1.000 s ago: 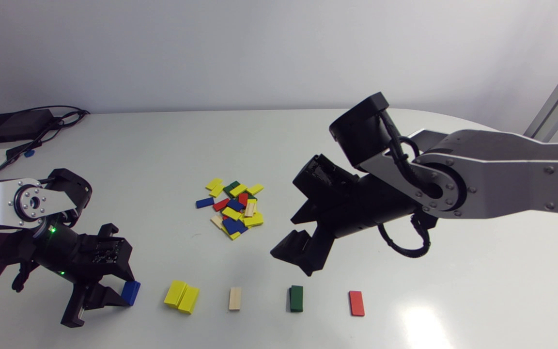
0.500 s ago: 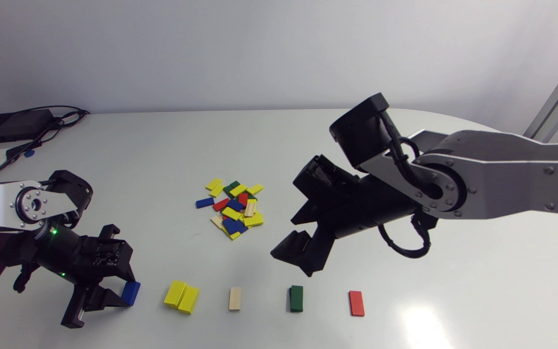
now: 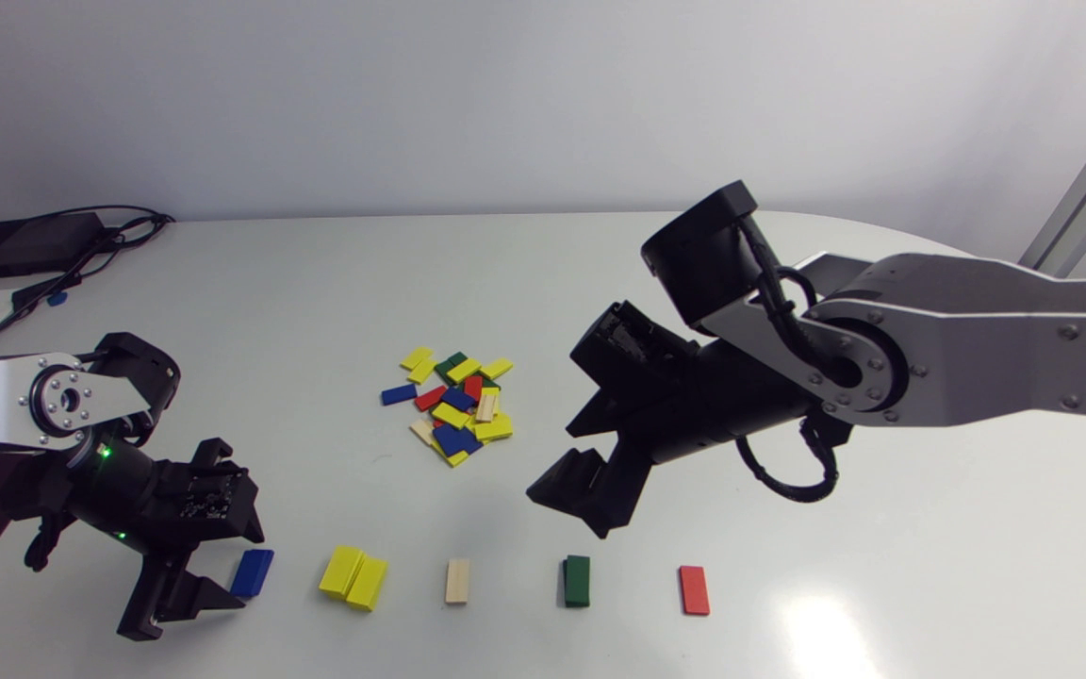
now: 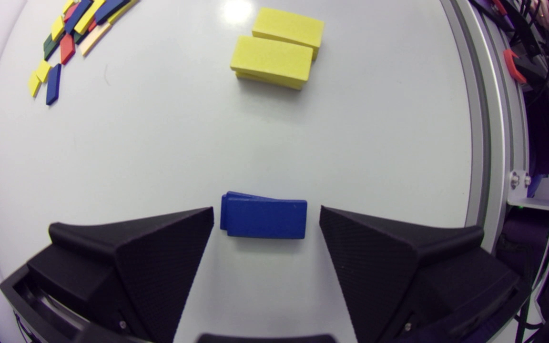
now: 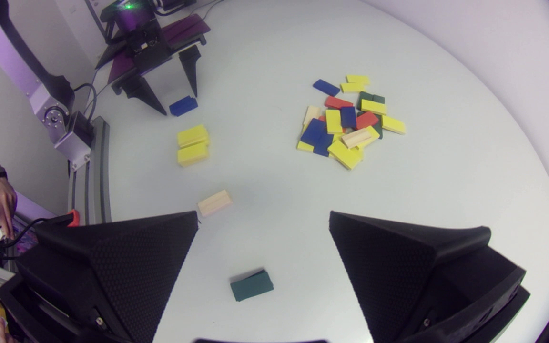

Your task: Take domino bricks one by one from the mixed stack on the table and place each onto the existing stack of the same color.

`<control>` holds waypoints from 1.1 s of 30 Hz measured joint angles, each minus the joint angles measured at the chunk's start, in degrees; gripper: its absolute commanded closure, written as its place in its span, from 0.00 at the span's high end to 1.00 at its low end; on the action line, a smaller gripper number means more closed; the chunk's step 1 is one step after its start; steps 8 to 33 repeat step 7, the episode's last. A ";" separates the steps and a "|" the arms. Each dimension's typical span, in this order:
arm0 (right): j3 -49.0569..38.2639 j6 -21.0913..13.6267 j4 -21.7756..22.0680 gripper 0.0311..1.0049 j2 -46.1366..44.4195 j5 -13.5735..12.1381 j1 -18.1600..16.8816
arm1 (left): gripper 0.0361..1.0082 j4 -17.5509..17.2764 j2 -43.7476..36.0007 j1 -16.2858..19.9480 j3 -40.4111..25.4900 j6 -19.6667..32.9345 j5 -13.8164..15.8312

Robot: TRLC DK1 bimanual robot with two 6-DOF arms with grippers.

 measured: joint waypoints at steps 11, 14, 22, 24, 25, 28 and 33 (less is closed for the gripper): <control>-0.07 0.02 0.02 0.96 -0.59 -0.02 0.00 | 0.98 -5.03 -3.45 0.83 1.27 0.00 -0.04; -0.07 0.02 0.02 0.96 -0.59 -0.02 0.00 | 0.98 -5.03 -3.45 0.83 1.27 0.00 -0.04; -0.07 0.02 0.02 0.96 -0.59 -0.02 0.00 | 0.98 -5.03 -3.45 0.83 1.27 0.00 -0.04; -0.07 0.02 0.02 0.96 -0.59 -0.02 0.00 | 0.98 -5.03 -3.45 0.83 1.27 0.00 -0.04; -0.07 0.02 0.02 0.96 -0.59 -0.02 0.00 | 0.98 -5.03 -3.45 0.83 1.27 0.00 -0.04; -0.07 0.02 0.02 0.96 -0.59 -0.02 0.00 | 0.98 -5.03 -3.45 0.83 1.27 0.00 -0.04; -0.07 0.02 0.02 0.96 -0.59 -0.02 0.00 | 0.98 -5.03 -3.45 0.83 1.27 0.00 -0.04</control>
